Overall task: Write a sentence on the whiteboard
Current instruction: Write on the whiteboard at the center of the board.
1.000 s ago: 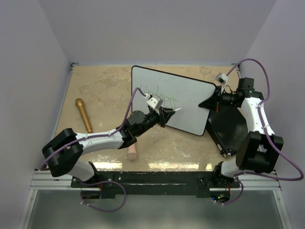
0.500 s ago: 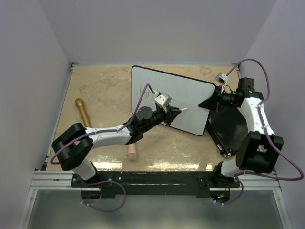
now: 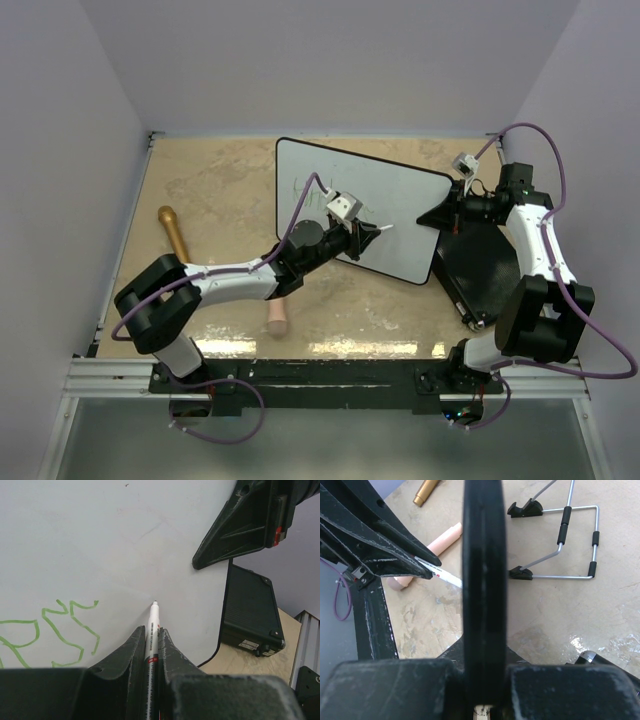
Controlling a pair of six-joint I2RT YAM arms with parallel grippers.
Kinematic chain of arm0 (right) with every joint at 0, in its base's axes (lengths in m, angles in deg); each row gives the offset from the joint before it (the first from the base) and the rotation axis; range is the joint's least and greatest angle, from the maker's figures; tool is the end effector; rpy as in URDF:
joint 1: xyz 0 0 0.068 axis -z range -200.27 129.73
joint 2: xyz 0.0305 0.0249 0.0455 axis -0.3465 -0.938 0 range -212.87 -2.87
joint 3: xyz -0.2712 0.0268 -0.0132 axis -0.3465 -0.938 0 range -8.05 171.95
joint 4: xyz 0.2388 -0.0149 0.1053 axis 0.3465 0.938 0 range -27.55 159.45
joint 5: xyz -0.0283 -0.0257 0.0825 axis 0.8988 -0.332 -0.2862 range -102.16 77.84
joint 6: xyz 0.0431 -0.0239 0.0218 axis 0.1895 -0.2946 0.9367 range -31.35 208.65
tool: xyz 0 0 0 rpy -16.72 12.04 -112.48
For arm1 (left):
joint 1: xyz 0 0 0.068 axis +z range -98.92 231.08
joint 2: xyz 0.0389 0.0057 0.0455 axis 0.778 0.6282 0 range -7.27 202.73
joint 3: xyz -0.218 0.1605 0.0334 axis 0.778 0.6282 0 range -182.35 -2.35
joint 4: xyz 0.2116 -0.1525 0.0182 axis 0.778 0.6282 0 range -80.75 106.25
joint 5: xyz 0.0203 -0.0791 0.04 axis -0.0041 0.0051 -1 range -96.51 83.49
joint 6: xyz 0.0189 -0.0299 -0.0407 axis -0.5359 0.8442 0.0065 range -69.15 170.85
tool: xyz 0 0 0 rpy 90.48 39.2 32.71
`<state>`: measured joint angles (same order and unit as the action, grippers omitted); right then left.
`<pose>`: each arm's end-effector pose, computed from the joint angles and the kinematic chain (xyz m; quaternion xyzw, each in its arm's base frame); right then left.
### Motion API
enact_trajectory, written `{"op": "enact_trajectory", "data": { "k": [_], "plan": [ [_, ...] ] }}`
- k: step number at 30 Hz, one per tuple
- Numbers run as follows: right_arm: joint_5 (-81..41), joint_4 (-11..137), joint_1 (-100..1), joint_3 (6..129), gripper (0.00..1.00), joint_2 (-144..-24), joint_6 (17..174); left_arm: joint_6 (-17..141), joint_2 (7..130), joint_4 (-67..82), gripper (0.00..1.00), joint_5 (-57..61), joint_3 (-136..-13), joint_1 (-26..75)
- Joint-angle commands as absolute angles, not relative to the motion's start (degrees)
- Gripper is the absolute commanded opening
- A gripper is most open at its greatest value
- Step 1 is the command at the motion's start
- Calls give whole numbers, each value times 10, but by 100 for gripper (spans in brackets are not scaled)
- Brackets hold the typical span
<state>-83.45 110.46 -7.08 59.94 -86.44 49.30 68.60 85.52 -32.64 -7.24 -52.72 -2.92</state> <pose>0.2809 -0.0312 0.2914 -0.3087 0.7405 0.4266 0.4176 0.2142 -0.2941 0.2551 0.2167 0.6765 -0.4088 0.5729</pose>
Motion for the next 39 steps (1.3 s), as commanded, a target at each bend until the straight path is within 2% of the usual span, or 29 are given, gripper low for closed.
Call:
{"op": "enact_trajectory", "data": {
  "k": [1, 39],
  "plan": [
    [-802, 1068, -68, 604, 0, -844, 479, 670, 861, -345, 0, -76, -552, -21],
    [-802, 1068, -69, 603, 0, -845, 480, 674, 836, -323, 0, -68, -513, 21]
  ]
}}
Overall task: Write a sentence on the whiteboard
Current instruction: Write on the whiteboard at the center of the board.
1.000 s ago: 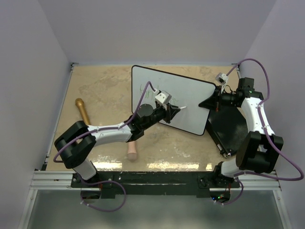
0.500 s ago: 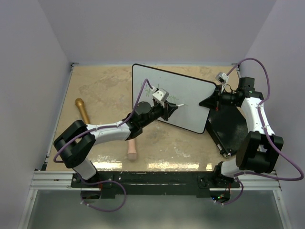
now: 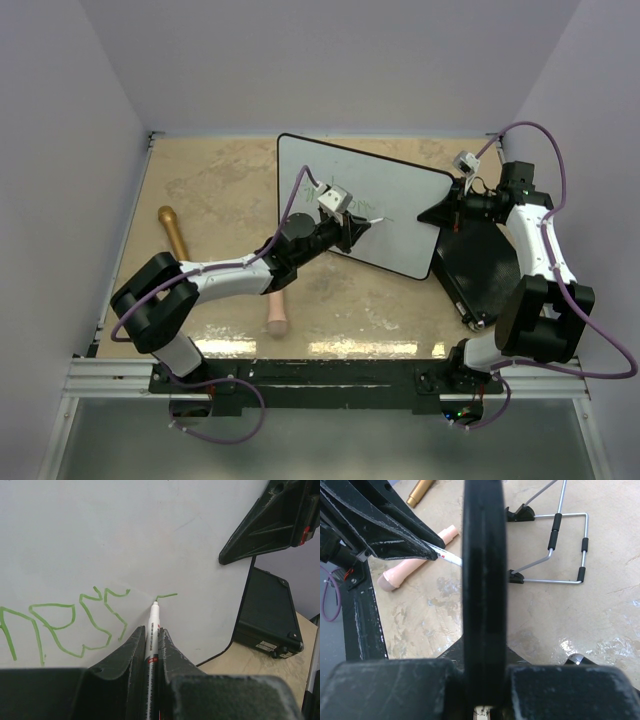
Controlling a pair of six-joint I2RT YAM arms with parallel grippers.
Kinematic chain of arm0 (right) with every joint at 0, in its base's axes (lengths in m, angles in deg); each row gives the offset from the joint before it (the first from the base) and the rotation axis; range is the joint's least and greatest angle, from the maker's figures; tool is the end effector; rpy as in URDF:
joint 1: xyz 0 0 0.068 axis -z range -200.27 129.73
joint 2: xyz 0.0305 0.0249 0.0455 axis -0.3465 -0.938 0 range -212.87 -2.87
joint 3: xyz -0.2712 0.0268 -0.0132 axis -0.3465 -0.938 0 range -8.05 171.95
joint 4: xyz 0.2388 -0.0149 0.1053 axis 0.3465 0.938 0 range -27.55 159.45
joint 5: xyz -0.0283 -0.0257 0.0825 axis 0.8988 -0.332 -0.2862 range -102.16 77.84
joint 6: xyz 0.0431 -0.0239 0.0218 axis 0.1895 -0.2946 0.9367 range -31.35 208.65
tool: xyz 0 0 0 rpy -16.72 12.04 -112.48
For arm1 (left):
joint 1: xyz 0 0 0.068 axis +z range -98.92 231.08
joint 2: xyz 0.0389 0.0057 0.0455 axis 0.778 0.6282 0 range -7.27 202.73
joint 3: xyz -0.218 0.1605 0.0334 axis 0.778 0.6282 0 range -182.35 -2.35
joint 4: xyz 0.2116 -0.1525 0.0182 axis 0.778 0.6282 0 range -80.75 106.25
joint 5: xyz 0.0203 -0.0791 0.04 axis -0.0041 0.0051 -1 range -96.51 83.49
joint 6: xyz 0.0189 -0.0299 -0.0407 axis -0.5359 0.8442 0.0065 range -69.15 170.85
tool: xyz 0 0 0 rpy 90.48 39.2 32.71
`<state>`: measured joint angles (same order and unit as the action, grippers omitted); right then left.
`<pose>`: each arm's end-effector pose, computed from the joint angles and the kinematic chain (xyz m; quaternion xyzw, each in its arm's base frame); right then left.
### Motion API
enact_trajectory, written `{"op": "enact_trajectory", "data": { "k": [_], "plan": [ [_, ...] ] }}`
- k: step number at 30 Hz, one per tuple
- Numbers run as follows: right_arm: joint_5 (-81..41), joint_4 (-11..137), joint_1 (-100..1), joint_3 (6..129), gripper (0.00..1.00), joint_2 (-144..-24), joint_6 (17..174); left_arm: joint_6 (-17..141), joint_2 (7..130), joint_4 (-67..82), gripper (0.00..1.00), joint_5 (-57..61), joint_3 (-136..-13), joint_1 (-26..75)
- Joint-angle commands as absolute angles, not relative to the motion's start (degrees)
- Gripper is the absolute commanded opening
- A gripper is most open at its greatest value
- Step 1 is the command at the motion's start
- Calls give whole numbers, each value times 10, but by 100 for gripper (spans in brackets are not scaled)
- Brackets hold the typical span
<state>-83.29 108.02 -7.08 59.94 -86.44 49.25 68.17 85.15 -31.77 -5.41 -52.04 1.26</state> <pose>0.2840 -0.0320 0.2930 -0.3197 0.7345 0.4152 0.4312 0.2326 -0.2766 0.2518 0.2072 0.6870 -0.3909 0.5764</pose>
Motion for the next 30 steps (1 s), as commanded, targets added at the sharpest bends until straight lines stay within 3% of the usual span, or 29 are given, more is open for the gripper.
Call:
{"op": "enact_trajectory", "data": {
  "k": [1, 30],
  "plan": [
    [-801, 1068, -68, 603, 0, -845, 480, 675, 837, -321, 0, -56, -513, 20],
    [-801, 1068, -69, 603, 0, -844, 480, 696, 875, -312, 0, -5, -542, 13]
  ]
}}
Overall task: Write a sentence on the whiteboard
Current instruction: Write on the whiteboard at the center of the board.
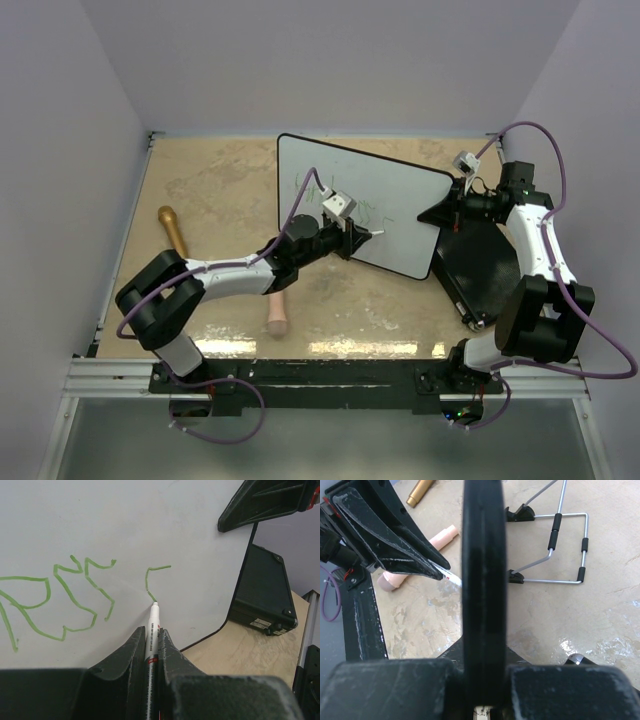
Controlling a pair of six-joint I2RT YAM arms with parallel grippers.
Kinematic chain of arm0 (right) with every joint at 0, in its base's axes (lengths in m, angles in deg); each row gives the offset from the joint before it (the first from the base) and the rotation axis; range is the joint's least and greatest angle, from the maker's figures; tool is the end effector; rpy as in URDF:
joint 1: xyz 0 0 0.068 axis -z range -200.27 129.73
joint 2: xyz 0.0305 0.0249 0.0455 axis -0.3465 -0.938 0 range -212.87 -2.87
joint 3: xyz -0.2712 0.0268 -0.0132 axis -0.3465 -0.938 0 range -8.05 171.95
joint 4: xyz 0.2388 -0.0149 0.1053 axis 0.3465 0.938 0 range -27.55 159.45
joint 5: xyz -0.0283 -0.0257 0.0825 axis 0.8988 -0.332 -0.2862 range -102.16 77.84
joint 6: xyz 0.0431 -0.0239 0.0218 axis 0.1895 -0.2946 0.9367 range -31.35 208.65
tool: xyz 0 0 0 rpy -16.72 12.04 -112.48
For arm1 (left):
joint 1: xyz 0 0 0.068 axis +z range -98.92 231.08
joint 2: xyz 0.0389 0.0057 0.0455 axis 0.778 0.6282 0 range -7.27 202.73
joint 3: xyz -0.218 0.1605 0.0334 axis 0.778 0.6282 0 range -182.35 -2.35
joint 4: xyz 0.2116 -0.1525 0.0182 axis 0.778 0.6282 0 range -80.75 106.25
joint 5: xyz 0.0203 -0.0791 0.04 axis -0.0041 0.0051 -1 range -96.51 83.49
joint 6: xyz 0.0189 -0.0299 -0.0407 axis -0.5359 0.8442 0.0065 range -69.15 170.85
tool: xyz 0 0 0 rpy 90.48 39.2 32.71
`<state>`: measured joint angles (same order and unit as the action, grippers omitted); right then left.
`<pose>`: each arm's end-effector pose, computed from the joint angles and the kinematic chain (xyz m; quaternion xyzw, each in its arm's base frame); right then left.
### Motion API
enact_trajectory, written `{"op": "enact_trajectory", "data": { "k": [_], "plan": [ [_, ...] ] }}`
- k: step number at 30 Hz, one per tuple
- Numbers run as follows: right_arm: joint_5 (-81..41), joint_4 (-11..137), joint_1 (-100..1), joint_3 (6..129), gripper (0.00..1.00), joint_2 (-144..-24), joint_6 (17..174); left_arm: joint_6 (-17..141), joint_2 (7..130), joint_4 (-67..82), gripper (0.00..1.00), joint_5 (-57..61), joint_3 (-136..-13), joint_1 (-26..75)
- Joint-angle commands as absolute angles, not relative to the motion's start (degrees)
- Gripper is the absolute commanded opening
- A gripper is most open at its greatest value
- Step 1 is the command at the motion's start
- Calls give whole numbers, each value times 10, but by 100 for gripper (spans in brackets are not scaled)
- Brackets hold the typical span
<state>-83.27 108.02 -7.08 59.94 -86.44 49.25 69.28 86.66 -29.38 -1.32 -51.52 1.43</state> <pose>0.2840 -0.0320 0.2930 -0.3197 0.7346 0.4151 0.4311 0.2327 -0.2789 0.2352 0.2291 0.7076 -0.4017 0.5343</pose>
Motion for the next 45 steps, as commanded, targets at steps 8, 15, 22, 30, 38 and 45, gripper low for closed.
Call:
{"op": "enact_trajectory", "data": {
  "k": [8, 15, 22, 30, 38, 45],
  "plan": [
    [-799, 1068, -69, 603, 0, -845, 479, 696, 877, -311, 0, 2, -568, 12],
    [-800, 1068, -69, 603, 0, -845, 479, 700, 859, -315, 0, 17, -566, 12],
    [-799, 1068, -69, 603, 0, -845, 480, 703, 810, -329, 0, 41, -554, 8],
    [-798, 1068, -68, 602, 0, -843, 480, 687, 834, -305, 0, 28, -609, 10],
    [-798, 1067, -68, 603, 0, -843, 480, 673, 869, -277, 0, 10, -649, 10],
    [-798, 1068, -69, 602, 0, -844, 480, 670, 883, -264, 0, 0, -653, 12]
  ]
}}
